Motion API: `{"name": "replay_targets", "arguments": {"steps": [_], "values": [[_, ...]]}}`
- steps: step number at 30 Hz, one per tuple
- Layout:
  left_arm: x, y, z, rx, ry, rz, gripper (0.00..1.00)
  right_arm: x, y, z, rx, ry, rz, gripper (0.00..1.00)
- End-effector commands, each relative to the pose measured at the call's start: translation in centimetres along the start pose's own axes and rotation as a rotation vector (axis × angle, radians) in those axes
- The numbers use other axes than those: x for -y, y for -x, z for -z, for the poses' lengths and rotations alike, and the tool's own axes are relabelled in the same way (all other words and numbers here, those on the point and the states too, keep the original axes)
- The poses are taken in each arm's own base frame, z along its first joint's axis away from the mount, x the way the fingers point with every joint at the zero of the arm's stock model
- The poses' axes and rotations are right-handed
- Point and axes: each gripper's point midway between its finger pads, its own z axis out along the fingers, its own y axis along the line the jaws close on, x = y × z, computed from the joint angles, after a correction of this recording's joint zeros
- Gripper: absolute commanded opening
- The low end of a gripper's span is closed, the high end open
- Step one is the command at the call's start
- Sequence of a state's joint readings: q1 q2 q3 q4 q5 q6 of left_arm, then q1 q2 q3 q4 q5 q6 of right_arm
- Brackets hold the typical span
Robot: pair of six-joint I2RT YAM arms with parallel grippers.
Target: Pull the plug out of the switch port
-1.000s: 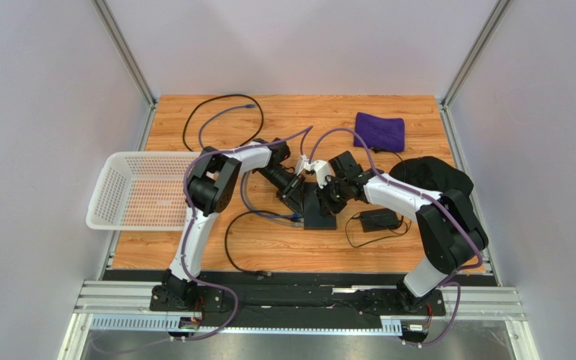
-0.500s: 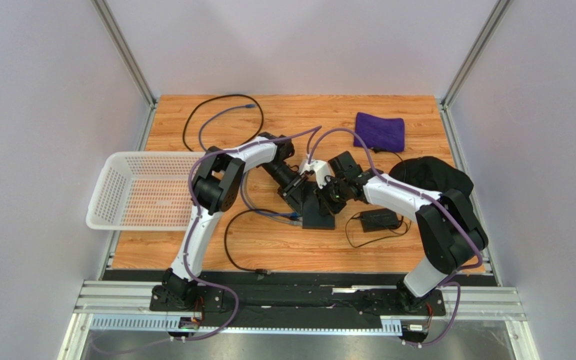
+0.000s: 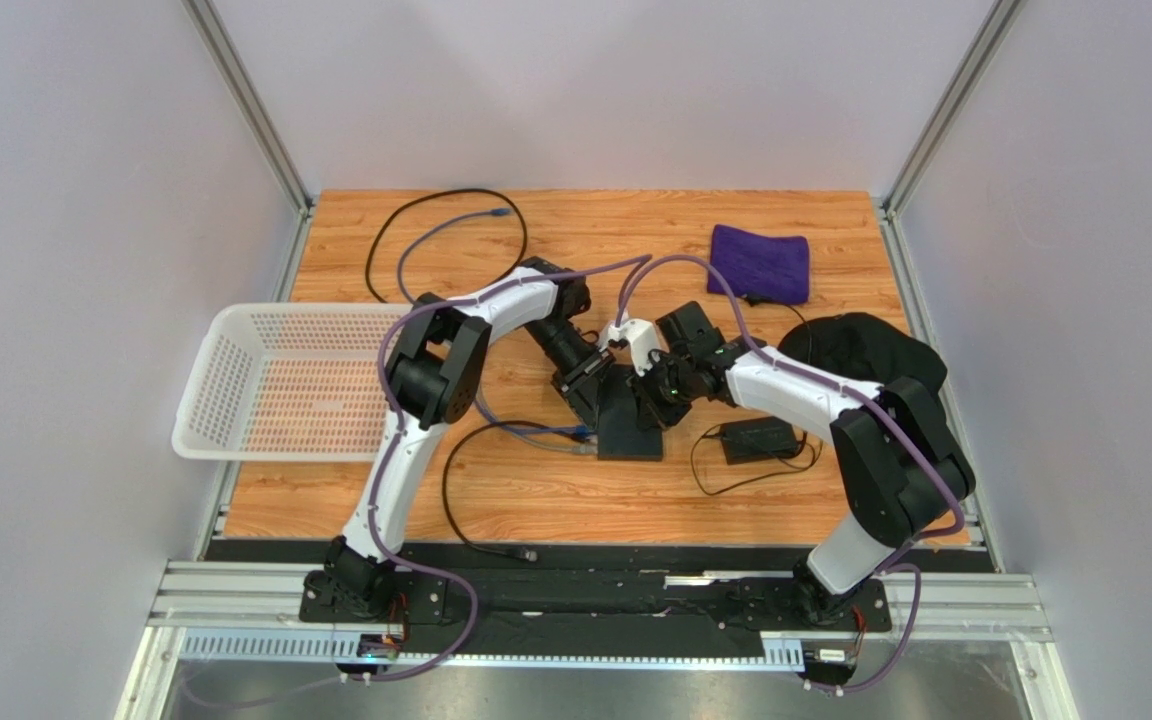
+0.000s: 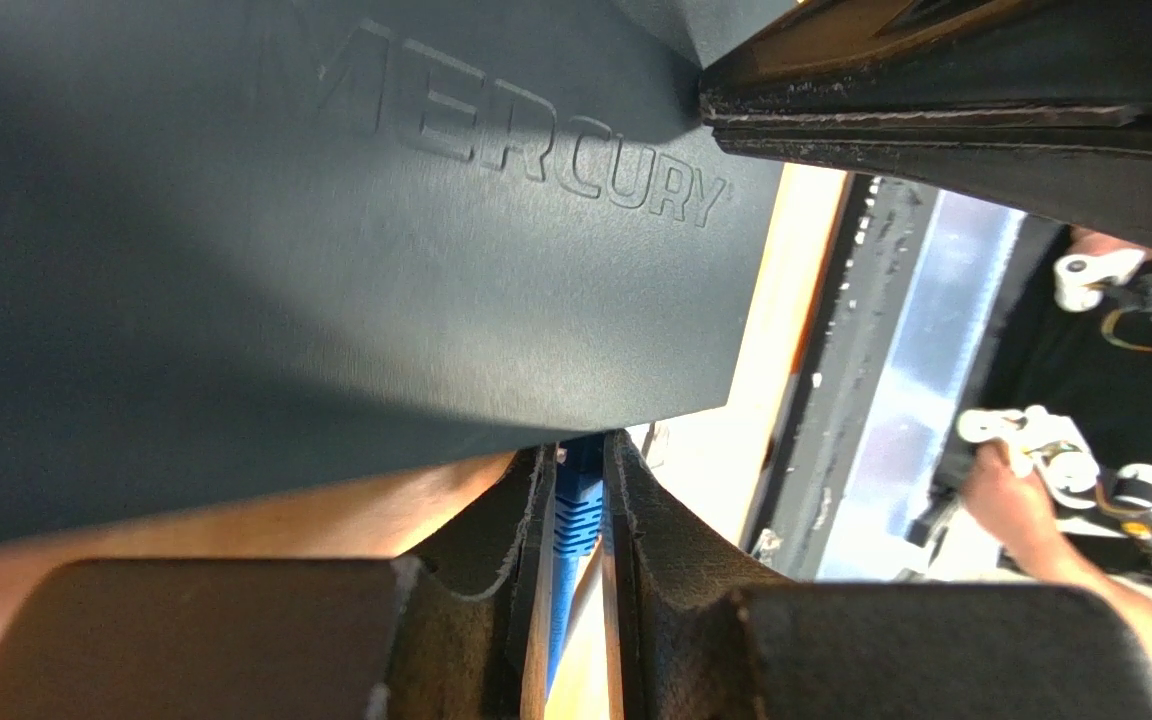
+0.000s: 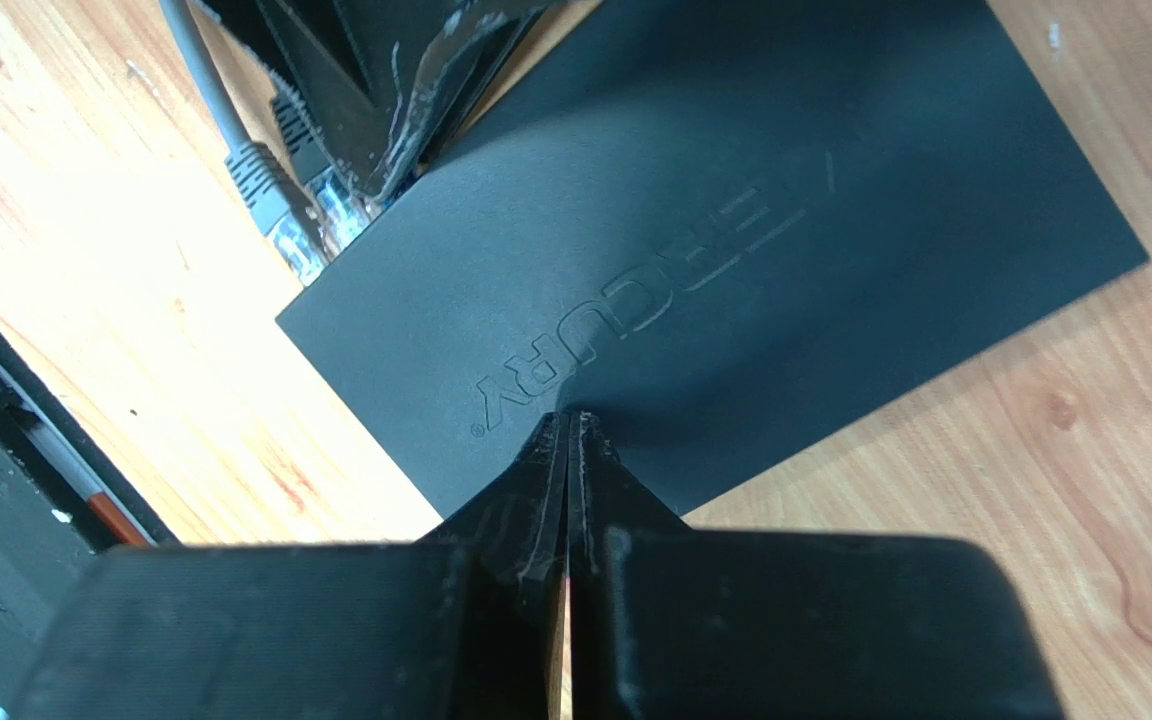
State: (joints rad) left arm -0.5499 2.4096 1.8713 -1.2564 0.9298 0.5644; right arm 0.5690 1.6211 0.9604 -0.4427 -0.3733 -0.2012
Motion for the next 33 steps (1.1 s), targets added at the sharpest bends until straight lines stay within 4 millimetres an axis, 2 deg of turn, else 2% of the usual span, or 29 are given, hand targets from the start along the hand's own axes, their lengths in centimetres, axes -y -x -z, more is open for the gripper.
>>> {"name": "replay_targets", "arguments": {"steps": [1, 6, 8, 10, 13, 14, 17, 19, 22, 23, 25, 26, 28, 30, 33], "values": [[0.2, 0.4, 1.0, -0.008, -0.003, -0.042, 0.0, 0.7, -2.3, -0.6, -0.079, -0.031, -0.001, 0.0], [0.6, -2.7, -0.1, -0.064, -0.06, -0.014, 0.0, 0.7, -2.5, -0.5, -0.078, -0.037, -0.003, 0.0], [0.6, -3.4, -0.3, -0.079, -0.067, -0.005, 0.0, 0.8, -2.5, -0.5, -0.081, -0.037, -0.002, 0.0], [0.7, -3.3, -0.4, -0.07, -0.076, 0.0, 0.0, 0.7, -2.5, -0.6, -0.082, -0.033, -0.005, 0.0], [0.7, -0.9, 0.1, -0.012, -0.067, 0.012, 0.0, 0.8, -2.5, -0.7, -0.09, -0.034, -0.006, 0.0], [0.9, 0.9, 0.9, 0.026, -0.057, 0.008, 0.0, 0.7, -2.5, -0.7, -0.091, -0.031, -0.003, 0.0], [1.2, 4.1, 1.6, 0.118, -0.079, 0.029, 0.0, 0.8, -2.5, -0.6, -0.095, -0.035, -0.001, 0.0], [1.0, 4.9, 1.5, 0.147, -0.095, 0.042, 0.0, 0.9, -2.4, -0.5, -0.095, -0.037, 0.002, 0.0], [0.4, 3.9, 0.9, 0.131, -0.091, 0.064, 0.0, 0.8, -2.3, -0.2, -0.089, -0.043, 0.005, 0.0], [0.1, 2.6, 0.2, 0.109, -0.097, 0.093, 0.0, 0.8, -2.4, -0.2, -0.088, -0.041, 0.006, 0.0], [0.2, 1.6, 0.0, 0.103, -0.091, 0.084, 0.0, 0.8, -2.7, -0.1, -0.09, -0.042, 0.006, 0.0], [0.1, 0.0, -0.7, 0.078, -0.101, 0.108, 0.0, 0.8, -2.8, -0.1, -0.09, -0.044, 0.006, 0.0], [0.0, -1.6, -0.8, 0.043, -0.082, 0.111, 0.0, 0.7, -3.0, -0.2, -0.096, -0.041, 0.004, 0.0], [-0.2, -2.3, -0.7, 0.012, -0.064, 0.105, 0.0, 0.8, -3.0, -0.3, -0.1, -0.04, 0.002, 0.0], [-1.7, -3.0, 0.4, -0.078, 0.046, 0.059, 0.0, 0.8, -3.1, -0.6, -0.111, -0.035, 0.0, 0.0]]}}
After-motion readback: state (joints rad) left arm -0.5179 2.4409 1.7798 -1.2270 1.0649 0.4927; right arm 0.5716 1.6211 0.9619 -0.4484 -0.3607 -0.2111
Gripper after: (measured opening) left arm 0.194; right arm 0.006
